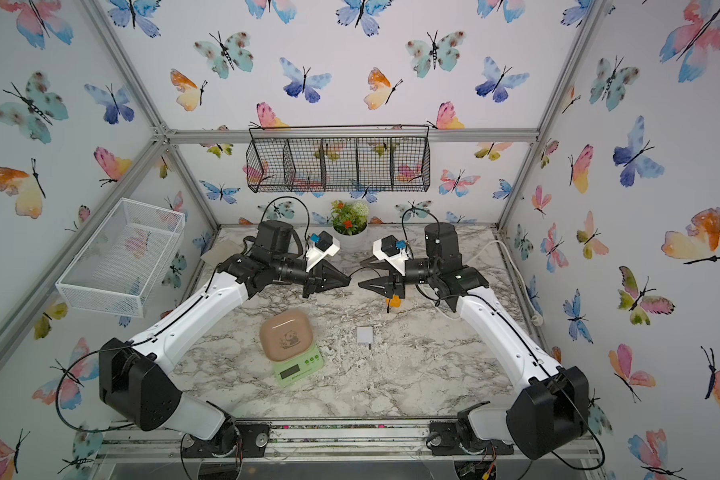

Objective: Charge the electronic scale
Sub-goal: Pick up the charging cable from the center of the board.

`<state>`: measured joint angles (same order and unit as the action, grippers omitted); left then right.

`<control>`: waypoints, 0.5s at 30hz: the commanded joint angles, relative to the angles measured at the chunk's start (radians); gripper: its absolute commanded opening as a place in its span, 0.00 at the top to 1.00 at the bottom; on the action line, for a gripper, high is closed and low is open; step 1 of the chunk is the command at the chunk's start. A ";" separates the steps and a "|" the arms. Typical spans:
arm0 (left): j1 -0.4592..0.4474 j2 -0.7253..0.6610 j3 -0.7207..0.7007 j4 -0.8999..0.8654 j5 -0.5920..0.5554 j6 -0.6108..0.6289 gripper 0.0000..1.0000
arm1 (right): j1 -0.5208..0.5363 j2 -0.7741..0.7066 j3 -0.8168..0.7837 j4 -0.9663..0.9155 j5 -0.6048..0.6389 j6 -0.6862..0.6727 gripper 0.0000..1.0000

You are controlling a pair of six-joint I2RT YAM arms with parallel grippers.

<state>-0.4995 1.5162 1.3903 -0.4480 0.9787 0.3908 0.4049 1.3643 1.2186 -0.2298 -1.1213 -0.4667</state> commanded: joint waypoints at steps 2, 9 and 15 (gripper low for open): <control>-0.013 0.021 0.039 -0.077 0.034 0.062 0.93 | -0.002 0.014 0.026 -0.080 -0.083 -0.037 0.46; -0.040 0.043 0.079 -0.120 0.010 0.090 0.94 | -0.001 0.055 0.050 -0.092 -0.110 -0.012 0.47; -0.059 0.071 0.112 -0.164 0.010 0.111 0.94 | 0.000 0.090 0.066 -0.106 -0.118 0.003 0.56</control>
<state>-0.5476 1.5738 1.4788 -0.5617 0.9817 0.4709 0.4049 1.4387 1.2575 -0.3050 -1.2076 -0.4778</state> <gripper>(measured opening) 0.078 0.447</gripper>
